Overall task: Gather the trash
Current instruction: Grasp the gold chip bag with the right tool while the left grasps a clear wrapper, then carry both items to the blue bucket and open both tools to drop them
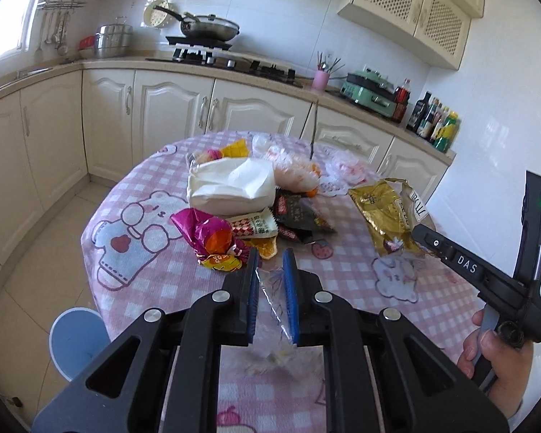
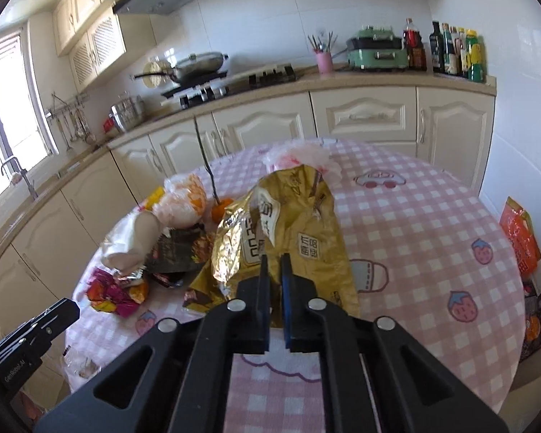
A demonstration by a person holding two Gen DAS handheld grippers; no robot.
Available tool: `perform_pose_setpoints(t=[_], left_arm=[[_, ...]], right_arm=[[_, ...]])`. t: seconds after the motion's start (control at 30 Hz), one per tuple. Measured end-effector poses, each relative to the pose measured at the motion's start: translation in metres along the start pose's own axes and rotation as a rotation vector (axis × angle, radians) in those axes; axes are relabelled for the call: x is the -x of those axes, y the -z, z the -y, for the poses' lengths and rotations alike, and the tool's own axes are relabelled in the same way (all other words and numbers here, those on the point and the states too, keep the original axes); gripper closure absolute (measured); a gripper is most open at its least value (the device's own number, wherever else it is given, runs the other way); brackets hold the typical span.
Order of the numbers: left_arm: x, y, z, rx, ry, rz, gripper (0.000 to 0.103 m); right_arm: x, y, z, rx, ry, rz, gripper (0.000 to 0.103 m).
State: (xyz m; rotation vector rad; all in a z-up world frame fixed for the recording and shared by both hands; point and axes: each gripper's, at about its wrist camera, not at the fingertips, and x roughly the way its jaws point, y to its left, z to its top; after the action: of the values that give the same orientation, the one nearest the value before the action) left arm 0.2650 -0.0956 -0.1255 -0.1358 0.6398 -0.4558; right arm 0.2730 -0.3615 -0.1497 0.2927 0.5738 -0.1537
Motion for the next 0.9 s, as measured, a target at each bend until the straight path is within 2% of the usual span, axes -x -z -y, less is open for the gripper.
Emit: perform_pose_setpoints(t=[0.13,0.27,0.43,0.53,0.67,0.8,0.9], left_arm=[[0.027,-0.003,-0.002,0.006,0.019,0.063,0.091],[0.056,-0.006,-0.015,0.026,0.019,0.121,0.091],[0.101,-0.007,-0.051,0.07,-0.054,0.193,0.091],[0.124,-0.004,-0.079,0.104,-0.133,0.219,0.091],[0.139,0.007,-0.123,0.157,-0.257,0.212,0.091],[0.137,0.02,-0.176,0.242,-0.382,0.167,0.091],[0.122,0.031,-0.217,0.308,-0.434,0.111,0.091]], right_arm=[[0.029,-0.002,-0.013,0.023,-0.036,0.06,0.098],[0.054,-0.005,-0.042,0.068,-0.114,0.095,0.098],[0.067,0.003,-0.107,0.176,-0.275,0.086,0.098],[0.061,0.014,-0.152,0.237,-0.378,0.04,0.098],[0.041,0.037,-0.218,0.329,-0.491,-0.045,0.098],[0.01,0.069,-0.279,0.397,-0.565,-0.156,0.098],[-0.022,0.098,-0.32,0.439,-0.588,-0.248,0.098]])
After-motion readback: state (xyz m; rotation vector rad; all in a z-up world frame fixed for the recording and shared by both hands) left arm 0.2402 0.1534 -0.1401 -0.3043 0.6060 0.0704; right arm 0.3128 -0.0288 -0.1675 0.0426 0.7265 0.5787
